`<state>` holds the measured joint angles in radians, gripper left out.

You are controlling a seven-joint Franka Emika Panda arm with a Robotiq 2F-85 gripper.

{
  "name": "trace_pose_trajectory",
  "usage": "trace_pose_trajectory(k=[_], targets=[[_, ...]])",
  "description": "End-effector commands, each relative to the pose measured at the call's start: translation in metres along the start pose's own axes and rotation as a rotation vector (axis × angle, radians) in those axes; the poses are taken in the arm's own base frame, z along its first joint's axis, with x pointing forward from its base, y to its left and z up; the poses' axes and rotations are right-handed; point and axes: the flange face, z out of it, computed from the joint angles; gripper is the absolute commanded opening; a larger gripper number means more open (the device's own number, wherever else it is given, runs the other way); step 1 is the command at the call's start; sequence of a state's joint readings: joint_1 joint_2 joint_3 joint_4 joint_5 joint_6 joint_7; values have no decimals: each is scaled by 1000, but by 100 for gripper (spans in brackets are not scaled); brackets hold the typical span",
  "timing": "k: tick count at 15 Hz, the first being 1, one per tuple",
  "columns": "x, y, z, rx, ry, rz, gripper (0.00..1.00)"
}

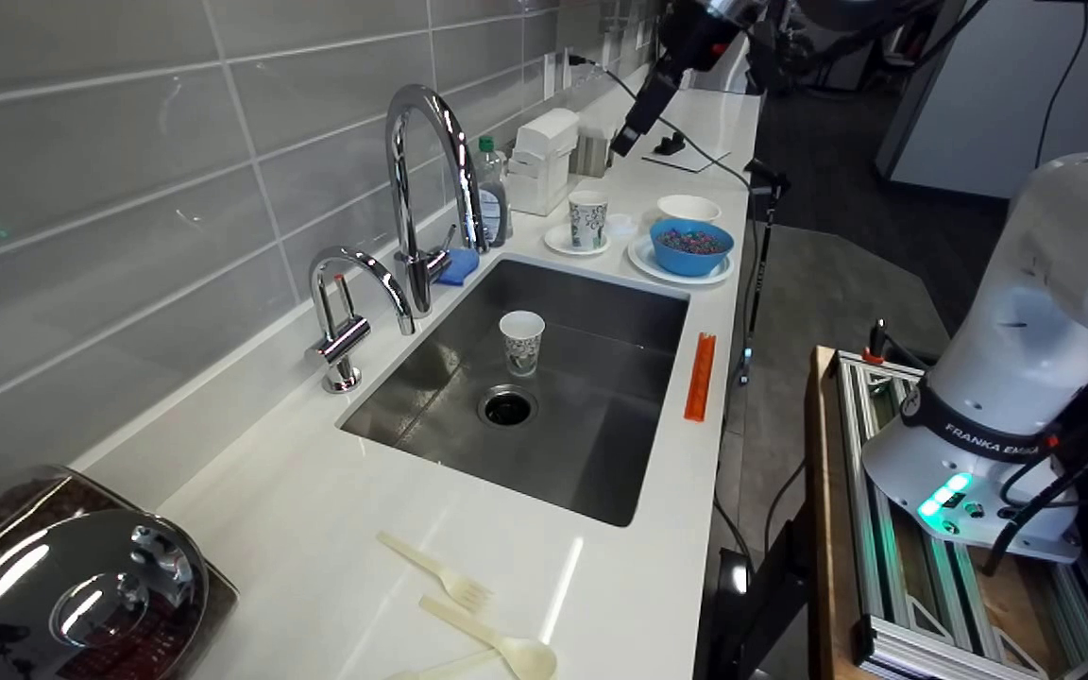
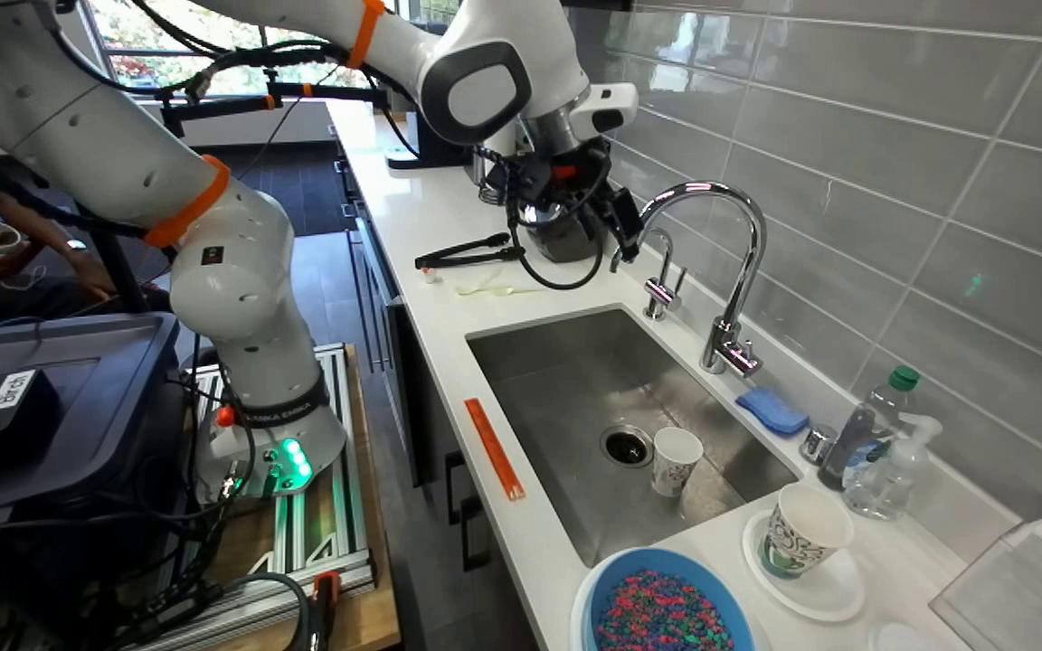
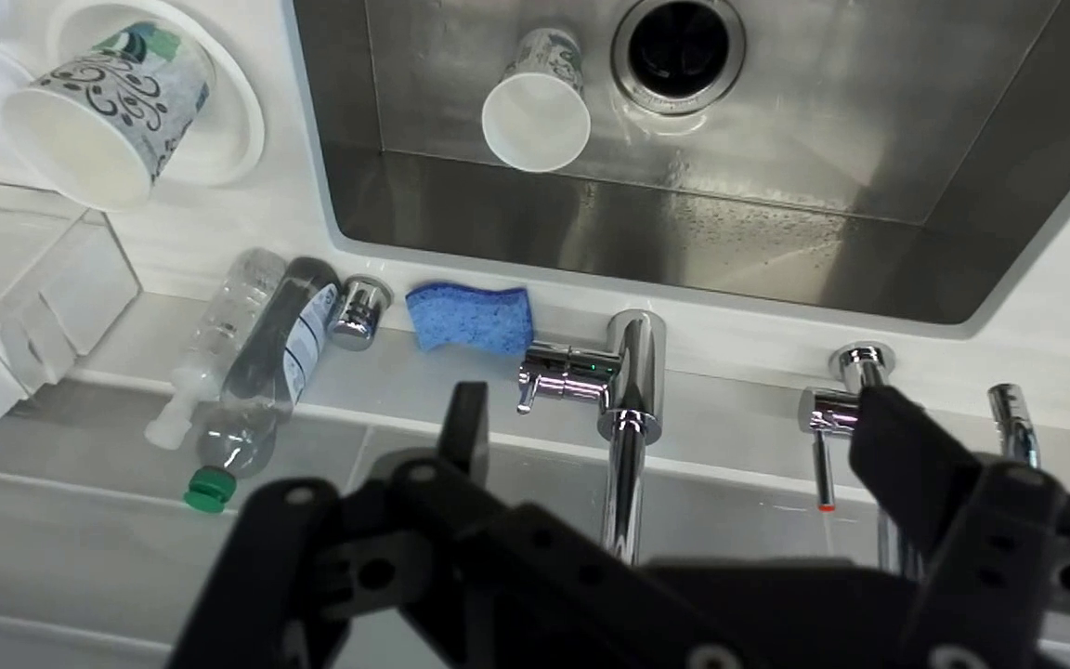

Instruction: Open the faucet on the right then push it to the right side of the sink.

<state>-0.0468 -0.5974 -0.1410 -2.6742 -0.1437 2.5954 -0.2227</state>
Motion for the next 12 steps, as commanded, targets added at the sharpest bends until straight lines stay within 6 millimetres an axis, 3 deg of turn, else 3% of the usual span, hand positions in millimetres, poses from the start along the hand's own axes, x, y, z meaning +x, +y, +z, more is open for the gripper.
trace_pose_trajectory(k=[1,3,8,12], targets=[[1,1,11,0,-9,10,100],[1,1,23,0,-22,18,100],[4,2,22,-2,-18,22,100],[6,17,57,-94,53,112,100]])
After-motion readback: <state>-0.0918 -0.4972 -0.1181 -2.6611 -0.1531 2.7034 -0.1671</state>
